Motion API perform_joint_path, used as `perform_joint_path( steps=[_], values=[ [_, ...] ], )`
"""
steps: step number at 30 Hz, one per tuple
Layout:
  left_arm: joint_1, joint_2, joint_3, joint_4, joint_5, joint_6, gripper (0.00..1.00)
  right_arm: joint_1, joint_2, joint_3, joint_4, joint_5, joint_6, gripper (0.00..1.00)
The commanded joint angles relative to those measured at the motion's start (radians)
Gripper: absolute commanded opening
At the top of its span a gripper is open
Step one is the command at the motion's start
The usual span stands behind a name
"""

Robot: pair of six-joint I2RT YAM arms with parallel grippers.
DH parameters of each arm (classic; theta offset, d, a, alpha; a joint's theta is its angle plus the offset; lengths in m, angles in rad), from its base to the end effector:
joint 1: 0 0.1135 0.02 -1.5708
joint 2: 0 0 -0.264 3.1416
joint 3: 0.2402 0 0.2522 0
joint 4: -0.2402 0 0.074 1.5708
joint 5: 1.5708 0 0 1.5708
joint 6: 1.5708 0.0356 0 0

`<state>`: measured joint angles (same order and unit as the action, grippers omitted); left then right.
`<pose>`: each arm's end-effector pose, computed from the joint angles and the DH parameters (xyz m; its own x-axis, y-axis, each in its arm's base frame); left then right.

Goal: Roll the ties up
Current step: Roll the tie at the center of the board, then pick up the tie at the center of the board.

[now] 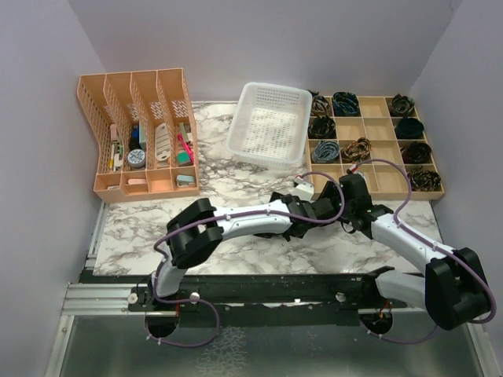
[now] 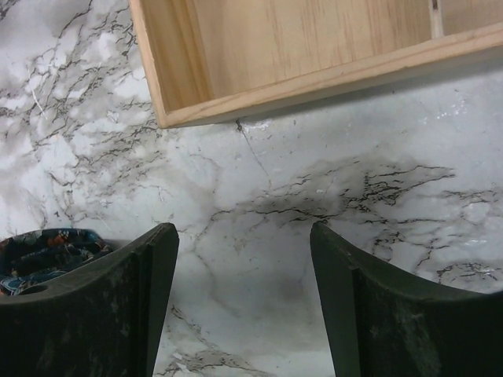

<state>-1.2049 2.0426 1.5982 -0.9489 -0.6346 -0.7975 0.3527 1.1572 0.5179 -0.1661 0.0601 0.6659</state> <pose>0.1646 -0.3707 0.1965 -0.7573 0.3659 -0.5409 0.2471 0.9273 0.2812 0.2092 0.0747 0.1783 -0.7210 0.3917 -0.5716 0.1776 0.9018 0.3939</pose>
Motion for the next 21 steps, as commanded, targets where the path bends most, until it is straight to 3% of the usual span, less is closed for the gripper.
perform_joint_path(
  steps=[1,6,11,16,21],
  values=[
    [-0.012,-0.196,-0.088,0.207,0.070,0.031,0.87,-0.011,-0.023,0.002,-0.005,-0.052,-0.034,0.74],
    [-0.010,-0.389,-0.246,0.341,0.062,0.031,0.92,-0.014,-0.051,0.016,0.009,-0.148,-0.064,0.75],
    [0.026,-0.608,-0.475,0.461,0.077,0.019,0.99,-0.013,-0.053,0.027,0.082,-0.371,-0.123,0.77],
    [0.184,-0.830,-0.758,0.597,0.209,-0.014,0.99,-0.011,-0.015,0.023,0.217,-0.612,-0.110,0.82],
    [0.341,-1.016,-1.001,0.789,0.387,-0.014,0.99,0.028,0.049,0.042,0.257,-0.661,-0.087,0.94]
  ],
)
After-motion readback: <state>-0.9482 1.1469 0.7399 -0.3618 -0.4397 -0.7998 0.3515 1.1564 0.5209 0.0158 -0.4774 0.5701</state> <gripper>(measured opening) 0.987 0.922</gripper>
